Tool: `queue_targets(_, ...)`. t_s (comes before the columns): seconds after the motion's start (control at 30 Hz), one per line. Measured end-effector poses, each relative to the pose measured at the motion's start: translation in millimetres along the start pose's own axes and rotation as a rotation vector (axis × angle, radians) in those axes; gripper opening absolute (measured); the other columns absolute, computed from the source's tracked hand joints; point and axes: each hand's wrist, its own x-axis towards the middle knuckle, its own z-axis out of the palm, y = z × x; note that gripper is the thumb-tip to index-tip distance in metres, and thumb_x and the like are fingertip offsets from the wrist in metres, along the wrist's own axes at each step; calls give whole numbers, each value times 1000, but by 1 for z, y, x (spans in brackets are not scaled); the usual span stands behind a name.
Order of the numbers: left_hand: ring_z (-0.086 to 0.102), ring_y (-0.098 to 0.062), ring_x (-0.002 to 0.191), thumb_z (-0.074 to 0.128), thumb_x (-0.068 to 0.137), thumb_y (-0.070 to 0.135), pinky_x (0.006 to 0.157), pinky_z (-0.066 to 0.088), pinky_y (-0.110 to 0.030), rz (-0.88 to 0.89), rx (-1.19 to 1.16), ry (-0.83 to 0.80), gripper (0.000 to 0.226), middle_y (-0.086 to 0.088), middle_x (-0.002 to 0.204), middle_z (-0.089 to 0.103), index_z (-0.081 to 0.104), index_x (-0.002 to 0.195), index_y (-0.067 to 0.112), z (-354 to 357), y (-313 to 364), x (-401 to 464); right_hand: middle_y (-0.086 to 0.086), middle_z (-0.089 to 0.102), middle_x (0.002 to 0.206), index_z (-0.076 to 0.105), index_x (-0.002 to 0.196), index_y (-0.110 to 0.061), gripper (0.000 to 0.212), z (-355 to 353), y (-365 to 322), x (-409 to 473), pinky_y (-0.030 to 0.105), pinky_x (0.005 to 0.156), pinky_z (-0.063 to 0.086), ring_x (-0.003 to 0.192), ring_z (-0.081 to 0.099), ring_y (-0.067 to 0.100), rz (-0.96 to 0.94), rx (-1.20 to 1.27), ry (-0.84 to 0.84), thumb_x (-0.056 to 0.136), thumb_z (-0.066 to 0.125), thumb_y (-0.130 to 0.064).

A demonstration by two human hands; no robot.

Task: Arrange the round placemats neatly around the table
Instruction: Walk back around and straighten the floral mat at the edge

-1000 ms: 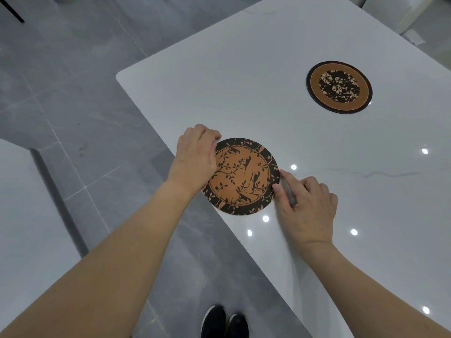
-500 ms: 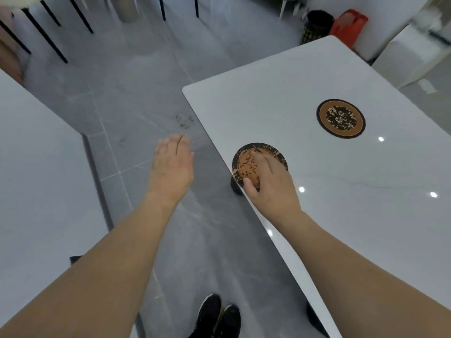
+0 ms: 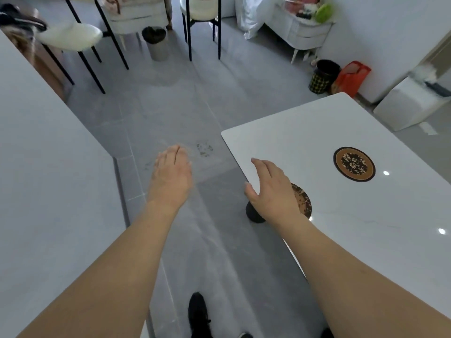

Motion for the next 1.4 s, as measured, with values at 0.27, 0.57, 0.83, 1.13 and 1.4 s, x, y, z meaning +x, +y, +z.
queue_targets(0.27, 45, -41, 124, 47, 94, 16, 112, 31, -50, 79, -7, -50, 37, -21, 135, 49, 48, 127, 1, 18, -16, 80, 4, 49, 137, 40, 140, -18, 57, 5, -11, 70, 38, 99, 39, 124, 46, 26, 65, -19, 25, 87, 52, -32)
queue_targets(0.57, 47, -39, 123, 47, 93, 15, 112, 30, -51, 142, 11, -81, 35, -22, 134, 51, 50, 125, 0, 41, -30, 173, 3, 46, 139, 38, 141, -18, 57, 22, 1, 156, 38, 100, 37, 126, 43, 25, 143, 19, -12, 88, 49, -35)
queue_targets(0.83, 46, -39, 123, 46, 93, 16, 113, 30, -50, 222, -30, -146, 36, -20, 135, 51, 51, 125, 1, 64, -66, 286, 0, 47, 138, 40, 138, -20, 53, 50, -21, 244, 36, 101, 36, 127, 42, 22, 279, 28, 14, 88, 50, -33)
queue_targets(1.13, 54, -39, 116, 47, 90, 13, 107, 37, -51, 447, -79, -103, 33, -22, 126, 58, 58, 117, -1, 77, -81, 426, 3, 50, 133, 41, 138, -18, 54, 64, -48, 349, 34, 97, 38, 120, 47, 24, 483, 37, 90, 87, 53, -30)
queue_targets(1.4, 55, -38, 114, 45, 91, 15, 104, 40, -49, 636, -84, -115, 33, -20, 124, 59, 57, 118, 0, 108, -45, 530, 5, 47, 135, 39, 139, -18, 55, 66, -6, 434, 35, 99, 37, 122, 45, 26, 653, 91, 175, 87, 51, -33)
